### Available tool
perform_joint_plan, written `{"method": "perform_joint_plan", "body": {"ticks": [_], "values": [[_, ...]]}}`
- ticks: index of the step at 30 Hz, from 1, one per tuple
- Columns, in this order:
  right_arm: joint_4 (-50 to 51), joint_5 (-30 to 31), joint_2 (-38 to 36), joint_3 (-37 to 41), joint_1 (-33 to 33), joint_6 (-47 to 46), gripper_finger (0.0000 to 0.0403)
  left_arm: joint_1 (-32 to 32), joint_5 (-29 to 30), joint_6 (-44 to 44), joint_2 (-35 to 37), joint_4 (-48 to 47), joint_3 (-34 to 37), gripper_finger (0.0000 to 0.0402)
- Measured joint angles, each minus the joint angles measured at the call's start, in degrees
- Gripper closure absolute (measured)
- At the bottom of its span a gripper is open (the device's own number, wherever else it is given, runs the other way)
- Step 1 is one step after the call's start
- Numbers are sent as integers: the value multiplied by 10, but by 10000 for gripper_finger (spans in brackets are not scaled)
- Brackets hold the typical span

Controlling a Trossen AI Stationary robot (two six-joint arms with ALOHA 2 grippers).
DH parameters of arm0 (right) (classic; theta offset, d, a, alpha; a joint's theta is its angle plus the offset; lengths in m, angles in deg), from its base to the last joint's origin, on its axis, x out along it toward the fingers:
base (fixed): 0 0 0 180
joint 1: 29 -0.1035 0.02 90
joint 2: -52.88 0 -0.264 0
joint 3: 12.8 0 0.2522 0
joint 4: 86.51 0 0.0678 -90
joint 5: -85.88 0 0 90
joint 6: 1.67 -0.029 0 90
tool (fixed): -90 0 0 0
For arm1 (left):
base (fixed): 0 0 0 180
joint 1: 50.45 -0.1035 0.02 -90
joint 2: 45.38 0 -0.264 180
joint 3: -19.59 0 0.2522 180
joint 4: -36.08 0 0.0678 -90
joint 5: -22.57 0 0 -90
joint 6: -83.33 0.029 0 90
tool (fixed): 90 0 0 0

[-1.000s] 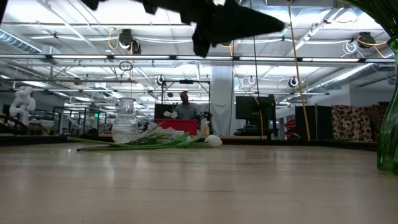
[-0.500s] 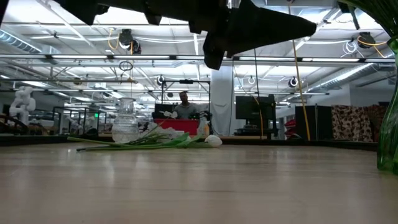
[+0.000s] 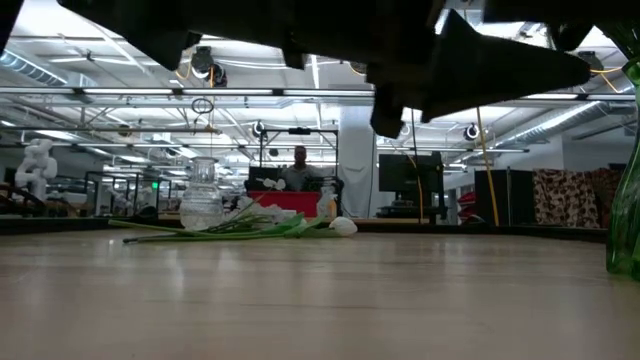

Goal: Sort flowers into vase by color
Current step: Put the black tulip into the green vase

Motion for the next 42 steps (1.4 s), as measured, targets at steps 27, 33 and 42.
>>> {"method": "perform_joint_plan", "body": {"ticks": [27,33,42], "values": [[-153,-39,-7,111,-25,-165,399,-28,26,33,-39,13,-29,185],[-152,-28,-5,111,-44,-177,399,-29,32,33,-39,13,-29,185],[-154,-1,28,110,-68,-187,399,-29,38,33,-39,20,-29,185]]}}
